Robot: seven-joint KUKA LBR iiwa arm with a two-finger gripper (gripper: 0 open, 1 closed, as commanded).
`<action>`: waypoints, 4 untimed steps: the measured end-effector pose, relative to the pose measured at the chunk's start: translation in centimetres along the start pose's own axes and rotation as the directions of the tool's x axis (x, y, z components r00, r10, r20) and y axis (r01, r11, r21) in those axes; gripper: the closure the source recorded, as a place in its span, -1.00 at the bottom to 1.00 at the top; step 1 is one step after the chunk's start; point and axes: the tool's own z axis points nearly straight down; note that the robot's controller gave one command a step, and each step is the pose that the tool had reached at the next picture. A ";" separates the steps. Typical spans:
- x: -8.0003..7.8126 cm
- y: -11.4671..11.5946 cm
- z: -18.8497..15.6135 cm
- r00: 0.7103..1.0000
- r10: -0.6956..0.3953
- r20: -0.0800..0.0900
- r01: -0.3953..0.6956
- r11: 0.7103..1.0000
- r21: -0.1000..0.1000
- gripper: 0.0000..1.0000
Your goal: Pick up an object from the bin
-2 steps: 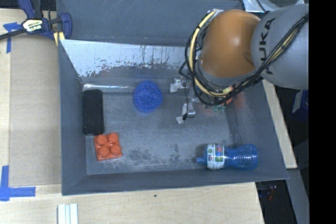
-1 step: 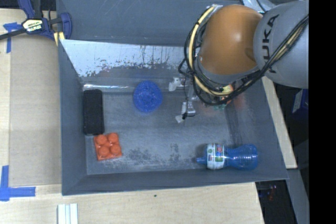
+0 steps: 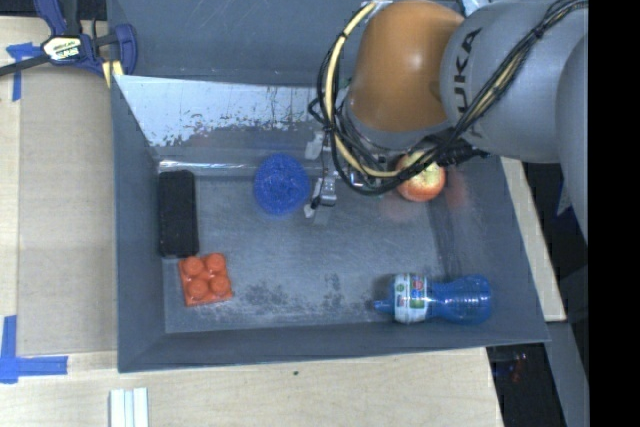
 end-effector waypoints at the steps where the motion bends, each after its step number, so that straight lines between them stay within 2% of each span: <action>1: -1.9 3.2 5.2 0.998 0.061 0.001 -0.061 0.998 -0.002 -1.00; 2: -0.4 5.7 8.6 0.978 -0.210 0.015 0.210 0.978 -0.003 1.00; 3: -0.4 5.7 8.6 0.978 -0.209 0.015 0.209 0.978 -0.003 1.00; 4: -0.4 5.8 7.0 0.942 -0.336 0.006 0.336 0.942 0.000 1.00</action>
Offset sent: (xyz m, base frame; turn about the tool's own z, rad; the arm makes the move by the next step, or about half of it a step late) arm 0.0122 0.0563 -0.0872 -0.2126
